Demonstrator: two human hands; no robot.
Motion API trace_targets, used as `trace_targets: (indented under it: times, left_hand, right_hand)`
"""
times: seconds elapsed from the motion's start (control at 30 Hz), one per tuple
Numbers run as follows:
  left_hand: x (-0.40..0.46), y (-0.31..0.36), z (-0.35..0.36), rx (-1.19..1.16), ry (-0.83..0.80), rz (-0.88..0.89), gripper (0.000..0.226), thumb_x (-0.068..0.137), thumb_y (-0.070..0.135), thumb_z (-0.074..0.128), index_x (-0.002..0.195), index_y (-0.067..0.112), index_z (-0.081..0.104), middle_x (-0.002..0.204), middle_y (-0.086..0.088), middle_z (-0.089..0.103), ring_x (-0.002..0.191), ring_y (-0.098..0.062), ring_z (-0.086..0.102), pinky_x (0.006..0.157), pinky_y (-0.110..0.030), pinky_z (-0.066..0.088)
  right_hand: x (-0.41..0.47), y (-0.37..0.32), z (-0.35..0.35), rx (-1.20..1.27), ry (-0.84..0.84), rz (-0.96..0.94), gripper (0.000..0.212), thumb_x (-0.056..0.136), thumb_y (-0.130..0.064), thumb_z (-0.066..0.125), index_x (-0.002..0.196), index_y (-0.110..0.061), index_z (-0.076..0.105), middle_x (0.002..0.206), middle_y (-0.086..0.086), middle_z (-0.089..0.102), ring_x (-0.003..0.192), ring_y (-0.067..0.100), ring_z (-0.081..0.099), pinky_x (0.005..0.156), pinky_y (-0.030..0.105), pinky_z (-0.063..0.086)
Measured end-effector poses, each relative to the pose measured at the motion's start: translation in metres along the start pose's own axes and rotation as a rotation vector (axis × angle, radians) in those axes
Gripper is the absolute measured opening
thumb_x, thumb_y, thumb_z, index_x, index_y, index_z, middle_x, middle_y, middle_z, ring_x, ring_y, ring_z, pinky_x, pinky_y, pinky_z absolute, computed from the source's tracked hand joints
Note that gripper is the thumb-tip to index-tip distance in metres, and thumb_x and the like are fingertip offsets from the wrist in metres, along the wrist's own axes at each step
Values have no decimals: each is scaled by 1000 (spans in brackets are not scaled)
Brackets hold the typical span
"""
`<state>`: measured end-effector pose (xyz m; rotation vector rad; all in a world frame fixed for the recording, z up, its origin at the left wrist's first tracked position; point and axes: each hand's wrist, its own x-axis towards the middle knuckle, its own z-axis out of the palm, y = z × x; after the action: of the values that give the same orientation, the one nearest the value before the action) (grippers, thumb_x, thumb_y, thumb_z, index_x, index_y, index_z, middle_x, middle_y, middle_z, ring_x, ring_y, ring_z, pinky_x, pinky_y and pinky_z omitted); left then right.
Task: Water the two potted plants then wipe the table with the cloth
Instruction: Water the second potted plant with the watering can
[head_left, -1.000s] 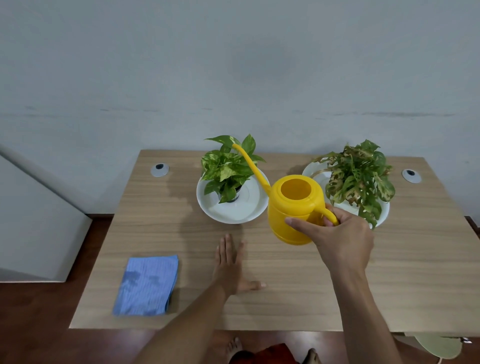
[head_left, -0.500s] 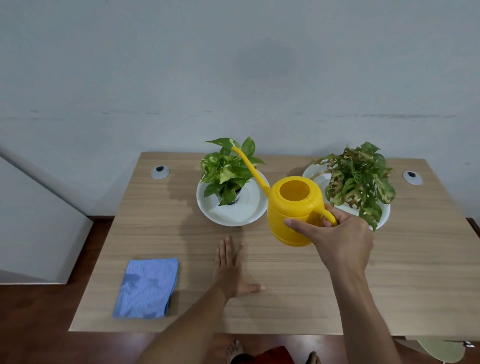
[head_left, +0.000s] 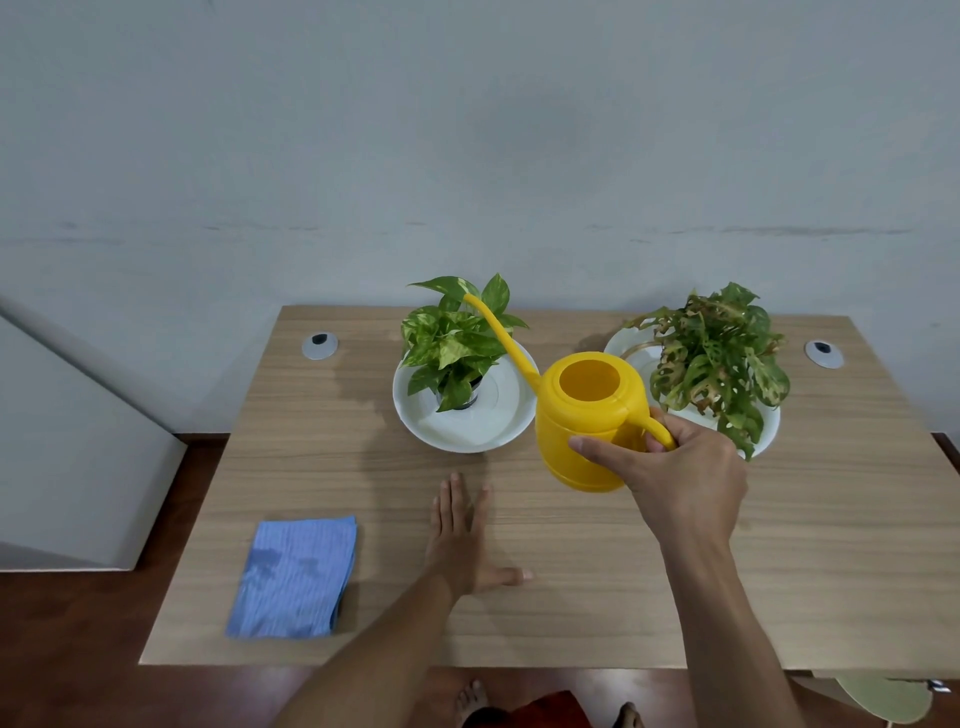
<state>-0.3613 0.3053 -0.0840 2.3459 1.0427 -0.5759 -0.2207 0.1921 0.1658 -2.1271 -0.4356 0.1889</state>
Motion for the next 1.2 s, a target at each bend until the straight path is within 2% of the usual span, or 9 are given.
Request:
trace_targets:
  times: [0.17, 0.33, 0.6, 0.73, 0.93, 1.1, 1.2]
  left_hand:
    - [1, -1, 2, 2, 3, 3, 144, 62, 91, 60, 154, 25, -29, 146, -18, -53, 125, -28, -58, 110, -42, -31]
    - [2, -2, 2, -16, 3, 3, 145, 60, 92, 60, 155, 26, -28, 145, -17, -55, 127, -28, -58, 111, -43, -31]
    - [3, -2, 3, -35, 4, 6, 145, 60, 91, 61, 155, 27, -28, 143, -15, -56, 125, -27, -59, 113, -44, -29]
    - [2, -2, 3, -38, 6, 8, 145, 61, 91, 62, 156, 26, -27, 143, -15, -55, 130, -29, -55, 114, -45, -28]
    - [1, -2, 2, -41, 6, 7, 145, 61, 90, 62, 156, 26, -26, 148, -18, -52, 129, -28, -56, 115, -44, -27]
    - [2, -3, 3, -47, 18, 13, 146, 59, 92, 61, 156, 27, -26, 147, -16, -53, 127, -26, -57, 116, -45, -27]
    - [3, -3, 4, -48, 22, 14, 146, 59, 93, 61, 156, 26, -27, 144, -15, -55, 126, -26, -59, 116, -46, -27]
  right_hand:
    - [0, -2, -1, -6, -8, -1, 51, 47, -47, 92, 83, -15, 75, 56, -17, 56, 61, -5, 55, 59, 26, 44]
    - [1, -2, -1, -5, -6, -5, 53, 48, -46, 92, 84, -11, 74, 54, -18, 53, 60, -5, 53, 62, 29, 46]
    - [0, -3, -2, -18, -10, 0, 53, 46, -49, 91, 81, -13, 74, 54, -11, 56, 59, 7, 57, 65, 34, 51]
    - [1, -2, -2, -19, -9, -12, 52, 47, -49, 91, 82, -13, 73, 55, -11, 56, 59, 2, 55, 63, 31, 48]
    - [1, -1, -2, -21, 1, -18, 56, 46, -51, 90, 82, -10, 74, 68, 6, 71, 69, 20, 67, 64, 34, 51]
    - [2, -1, -2, -10, 2, -9, 52, 47, -50, 91, 80, -13, 73, 57, -4, 60, 58, 5, 55, 61, 28, 46]
    - [2, -2, -1, -1, 6, -12, 55, 47, -49, 91, 82, -11, 73, 63, 1, 67, 62, 7, 61, 62, 29, 48]
